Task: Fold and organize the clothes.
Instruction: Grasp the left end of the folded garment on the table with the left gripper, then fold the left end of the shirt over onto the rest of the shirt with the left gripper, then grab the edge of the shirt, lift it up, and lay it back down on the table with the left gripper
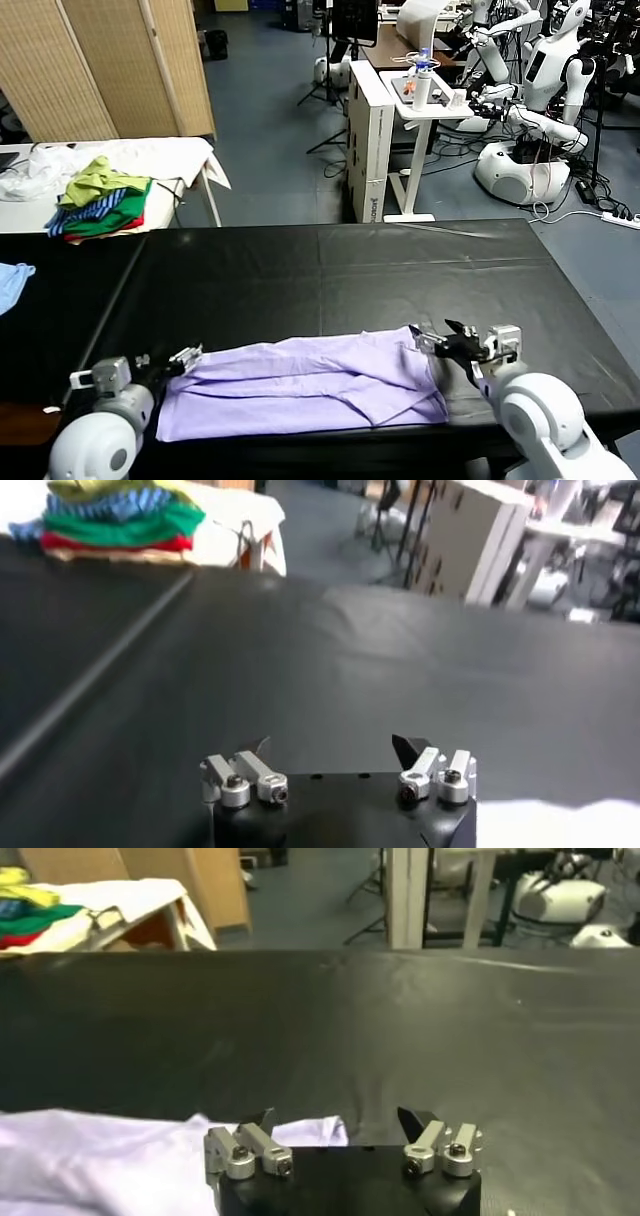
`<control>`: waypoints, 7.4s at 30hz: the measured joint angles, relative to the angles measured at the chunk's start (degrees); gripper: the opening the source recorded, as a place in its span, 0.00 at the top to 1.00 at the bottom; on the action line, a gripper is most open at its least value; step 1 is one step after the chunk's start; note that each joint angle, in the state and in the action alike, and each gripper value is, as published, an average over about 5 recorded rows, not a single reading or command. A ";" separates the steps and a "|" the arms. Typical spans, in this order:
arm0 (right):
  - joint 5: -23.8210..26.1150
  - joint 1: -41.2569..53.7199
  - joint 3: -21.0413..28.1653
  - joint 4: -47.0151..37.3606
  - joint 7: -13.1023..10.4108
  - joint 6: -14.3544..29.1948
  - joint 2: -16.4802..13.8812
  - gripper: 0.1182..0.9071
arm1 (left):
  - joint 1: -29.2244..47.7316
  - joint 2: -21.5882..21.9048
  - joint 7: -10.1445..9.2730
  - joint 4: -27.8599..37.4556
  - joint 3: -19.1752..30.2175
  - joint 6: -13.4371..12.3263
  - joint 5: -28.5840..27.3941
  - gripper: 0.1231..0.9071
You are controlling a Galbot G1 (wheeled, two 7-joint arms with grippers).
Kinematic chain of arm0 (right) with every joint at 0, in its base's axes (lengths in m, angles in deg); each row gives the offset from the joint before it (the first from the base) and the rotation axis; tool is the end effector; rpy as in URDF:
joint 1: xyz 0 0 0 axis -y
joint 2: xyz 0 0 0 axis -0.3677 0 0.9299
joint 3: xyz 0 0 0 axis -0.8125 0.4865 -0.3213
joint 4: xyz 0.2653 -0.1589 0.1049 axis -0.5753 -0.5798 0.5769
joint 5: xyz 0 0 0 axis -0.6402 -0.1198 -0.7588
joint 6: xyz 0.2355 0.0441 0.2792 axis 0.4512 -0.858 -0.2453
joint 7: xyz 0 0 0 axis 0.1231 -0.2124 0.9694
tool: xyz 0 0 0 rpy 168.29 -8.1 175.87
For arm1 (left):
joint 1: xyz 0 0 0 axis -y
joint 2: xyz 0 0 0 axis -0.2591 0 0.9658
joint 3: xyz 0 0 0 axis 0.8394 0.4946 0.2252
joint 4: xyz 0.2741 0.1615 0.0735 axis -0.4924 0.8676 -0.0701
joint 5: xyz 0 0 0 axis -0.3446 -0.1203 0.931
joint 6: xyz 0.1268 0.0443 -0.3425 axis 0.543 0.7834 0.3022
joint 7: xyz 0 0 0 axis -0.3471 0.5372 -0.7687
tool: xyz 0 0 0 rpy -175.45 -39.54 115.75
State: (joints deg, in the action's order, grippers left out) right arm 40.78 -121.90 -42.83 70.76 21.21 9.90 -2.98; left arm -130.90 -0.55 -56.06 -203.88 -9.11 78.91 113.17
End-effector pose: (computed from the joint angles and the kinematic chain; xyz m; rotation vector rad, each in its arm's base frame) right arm 0.2958 -0.0608 -0.2142 0.2738 -2.5163 -0.0715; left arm 0.2358 0.0913 -0.2262 0.1126 -2.5089 0.1503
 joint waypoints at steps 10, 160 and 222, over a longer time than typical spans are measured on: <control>2.22 2.04 2.65 -3.67 -0.13 0.03 2.76 0.21 | -1.07 0.07 -0.03 -0.33 0.02 1.43 0.15 0.00; 13.88 -19.16 -12.02 8.74 9.28 16.84 9.97 0.00 | 3.67 -4.30 1.69 -3.98 1.83 -7.17 0.18 0.90; 9.59 8.82 19.66 -2.11 8.37 14.11 7.71 0.00 | 4.63 -11.79 11.90 0.44 7.75 -17.70 -19.36 0.00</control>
State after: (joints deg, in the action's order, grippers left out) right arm 50.37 -113.07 -23.17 68.65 29.58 24.01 4.73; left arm -126.28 -12.34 -44.16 -203.44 -1.36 61.21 93.81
